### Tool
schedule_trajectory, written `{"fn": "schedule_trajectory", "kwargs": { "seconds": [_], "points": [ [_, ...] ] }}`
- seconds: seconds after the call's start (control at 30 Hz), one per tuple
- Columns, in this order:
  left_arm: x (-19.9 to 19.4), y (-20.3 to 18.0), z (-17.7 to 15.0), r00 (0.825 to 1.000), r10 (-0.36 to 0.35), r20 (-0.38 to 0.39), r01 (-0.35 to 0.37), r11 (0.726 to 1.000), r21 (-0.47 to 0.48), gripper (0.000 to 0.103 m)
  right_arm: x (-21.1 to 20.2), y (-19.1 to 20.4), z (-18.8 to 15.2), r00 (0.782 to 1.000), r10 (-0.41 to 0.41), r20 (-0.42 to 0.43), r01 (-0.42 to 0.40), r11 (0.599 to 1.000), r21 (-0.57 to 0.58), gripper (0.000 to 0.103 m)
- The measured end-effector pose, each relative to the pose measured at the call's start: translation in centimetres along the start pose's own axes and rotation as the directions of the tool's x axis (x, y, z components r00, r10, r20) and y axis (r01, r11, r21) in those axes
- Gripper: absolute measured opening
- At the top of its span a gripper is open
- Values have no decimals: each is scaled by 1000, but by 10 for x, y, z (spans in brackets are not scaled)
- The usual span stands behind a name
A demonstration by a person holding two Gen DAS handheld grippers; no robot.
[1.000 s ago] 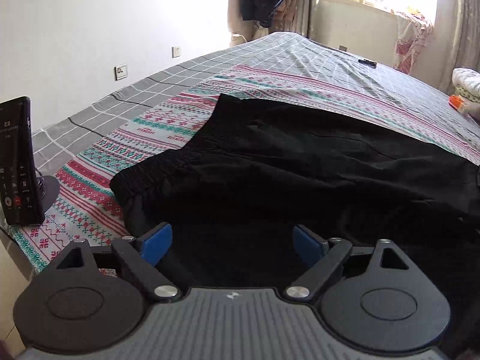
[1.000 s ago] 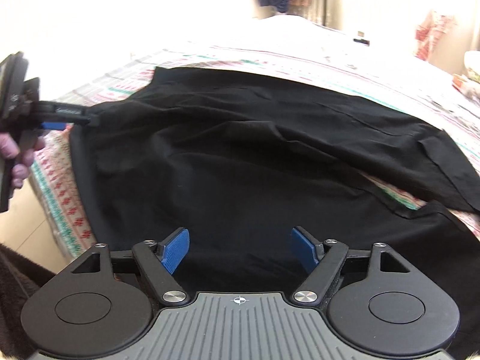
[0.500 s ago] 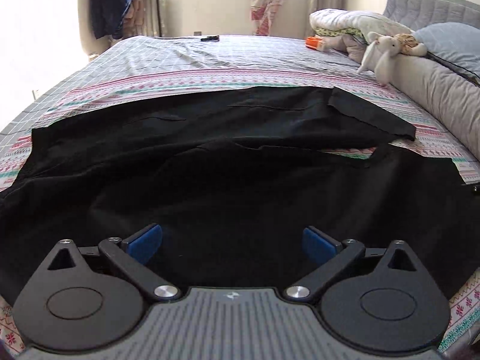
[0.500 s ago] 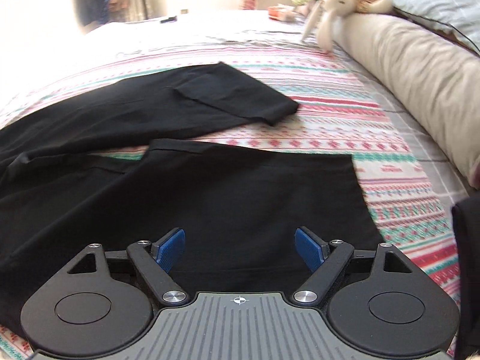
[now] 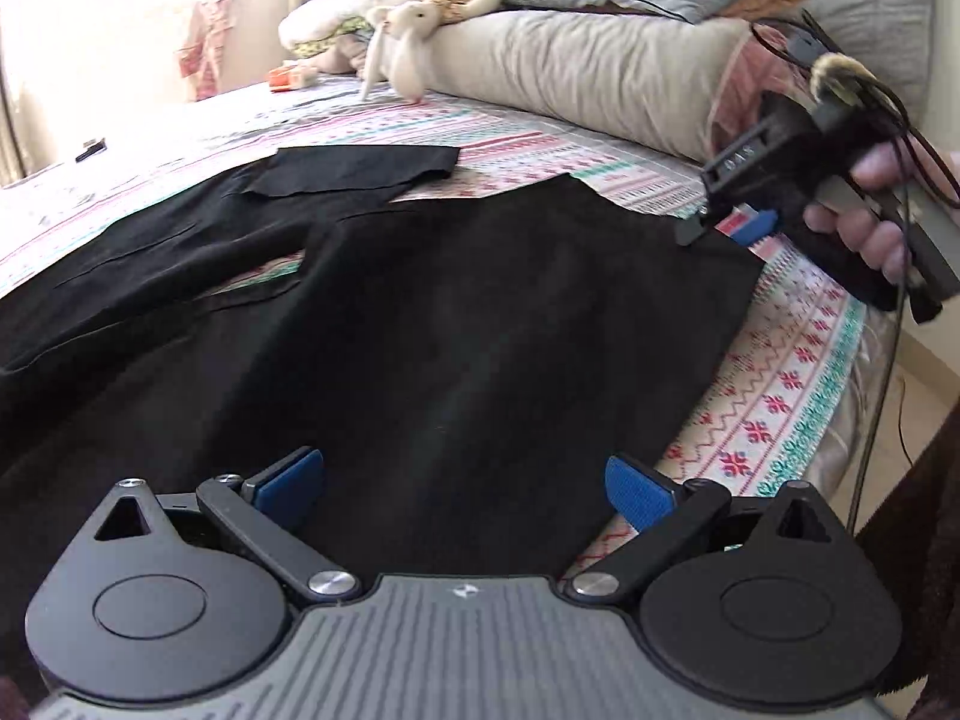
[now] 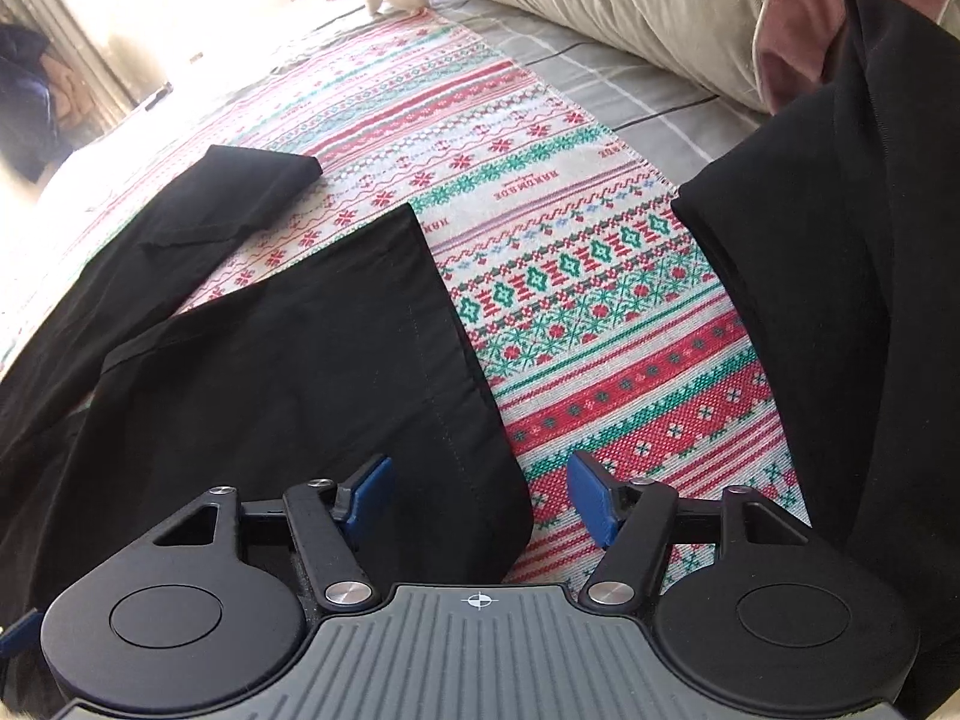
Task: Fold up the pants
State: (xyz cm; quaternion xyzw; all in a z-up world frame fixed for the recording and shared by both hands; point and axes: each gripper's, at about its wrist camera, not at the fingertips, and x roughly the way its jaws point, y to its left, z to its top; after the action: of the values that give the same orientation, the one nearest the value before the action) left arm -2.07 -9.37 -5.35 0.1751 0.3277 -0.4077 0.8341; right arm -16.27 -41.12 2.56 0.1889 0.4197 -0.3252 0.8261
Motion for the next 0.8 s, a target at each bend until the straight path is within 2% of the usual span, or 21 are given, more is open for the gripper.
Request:
{"fn": "schedule_trajectory", "kwargs": {
  "seconds": [0.07,0.13,0.2,0.23,0.3,0.4,0.43,0.47,0.5,0.57,0.8],
  "points": [
    [5,-13,-2,1000,-23,-6,23,999,39,103,0,3,0,1000,5,-5,-5,1000,-18,44],
    [11,-24,-2,999,-30,-15,31,997,70,103,1,6,-1,999,36,-24,-36,999,-29,21],
    [19,-32,-1,999,-28,-24,30,995,96,103,1,8,-1,996,82,-45,-83,996,-25,8],
    [23,-35,1,999,-28,-18,30,994,101,103,-2,9,-1,995,94,-38,-95,995,-21,5],
    [23,-39,2,999,-31,-14,32,994,105,100,-14,10,0,994,108,0,-108,994,-15,2],
    [24,-49,5,1000,-7,5,6,991,130,88,-36,9,3,989,140,53,-141,990,5,2],
    [25,-52,7,1000,-1,11,-1,990,141,76,-43,8,4,988,141,70,-142,990,5,2],
    [25,-56,8,1000,4,18,-7,988,152,59,-49,8,4,988,133,82,-133,991,-2,2],
    [25,-58,9,1000,10,21,-13,987,162,50,-54,7,3,989,116,91,-115,993,-14,2],
    [25,-62,12,1000,-3,22,-1,985,170,17,-61,5,-1,992,69,104,-65,997,-36,2],
    [28,-64,17,986,-159,-49,164,979,121,17,-60,1,-25,989,-122,83,134,980,-147,2]
  ]
}}
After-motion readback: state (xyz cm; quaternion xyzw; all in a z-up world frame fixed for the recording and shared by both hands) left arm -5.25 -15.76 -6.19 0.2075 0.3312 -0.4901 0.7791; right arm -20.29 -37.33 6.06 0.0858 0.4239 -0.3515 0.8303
